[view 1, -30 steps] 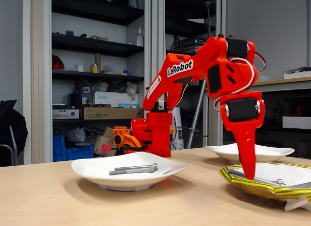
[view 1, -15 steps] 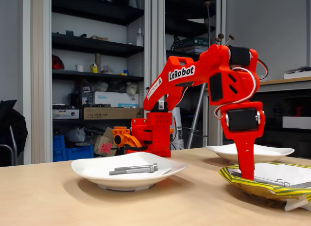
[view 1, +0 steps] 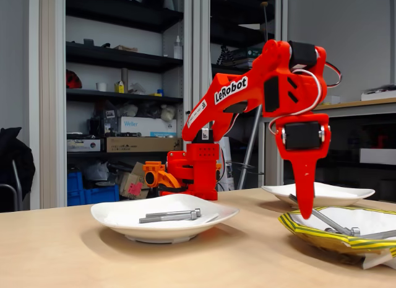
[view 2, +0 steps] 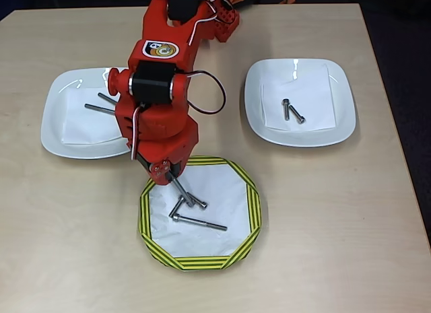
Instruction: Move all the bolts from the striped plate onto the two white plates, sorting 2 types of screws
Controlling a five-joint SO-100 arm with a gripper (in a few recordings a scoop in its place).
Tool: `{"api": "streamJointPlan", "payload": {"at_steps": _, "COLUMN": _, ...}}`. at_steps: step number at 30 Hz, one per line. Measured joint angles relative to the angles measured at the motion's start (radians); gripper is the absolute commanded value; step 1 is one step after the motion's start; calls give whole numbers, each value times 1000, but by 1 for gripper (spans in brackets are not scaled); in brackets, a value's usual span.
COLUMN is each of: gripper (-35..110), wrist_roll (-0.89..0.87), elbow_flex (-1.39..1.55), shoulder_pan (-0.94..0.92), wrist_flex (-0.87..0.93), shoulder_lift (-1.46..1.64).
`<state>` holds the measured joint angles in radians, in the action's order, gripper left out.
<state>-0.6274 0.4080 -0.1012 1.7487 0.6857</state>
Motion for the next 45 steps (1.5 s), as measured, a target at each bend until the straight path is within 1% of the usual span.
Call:
{"api": "streamJointPlan", "payload": {"at_steps": 15, "gripper": 0, "wrist_roll": 77, "elbow_flex": 314, "shoulder_pan": -81, "wrist_flex": 28, "shoulder_lift": 327}}
{"api": "streamJointPlan", "payload": {"at_steps": 21, "gripper": 0, "wrist_roll": 186, "elbow_flex": 443, "shoulder_pan": -204, "wrist_flex": 20, "shoulder_lift": 457}}
{"api": "streamJointPlan", "payload": {"at_steps": 23, "gripper": 0, "wrist_roll": 230, "elbow_flex": 488, "shoulder_pan": -256, "wrist_flex": 44, "shoulder_lift": 494}}
{"api": "streamJointPlan", "payload": {"at_steps": 31, "gripper": 0, "wrist_roll": 423, "elbow_flex": 644, "shoulder_pan": -480, "wrist_flex": 23, "shoulder_lift": 545}}
{"api": "streamJointPlan", "payload": {"at_steps": 35, "gripper": 0, "wrist_roll": 488, "elbow_flex": 686, "shoulder_pan": -549, "wrist_flex": 15, "shoulder_lift": 546}}
{"api": "streamJointPlan", "payload": {"at_steps": 36, "gripper": 0, "wrist_roll": 500, "elbow_flex": 690, "shoulder_pan": -565, "wrist_flex": -5, "shoulder_lift": 546}}
{"api": "streamJointPlan", "payload": {"at_steps": 40, "gripper": 11, "wrist_roll": 515, "elbow_flex": 707, "shoulder_pan": -589, "wrist_flex": -21, "shoulder_lift": 540}}
{"api": "streamJointPlan", "payload": {"at_steps": 45, "gripper": 14, "wrist_roll": 515, "elbow_flex": 707, "shoulder_pan": -584, "wrist_flex": -3, "shoulder_lift": 540}}
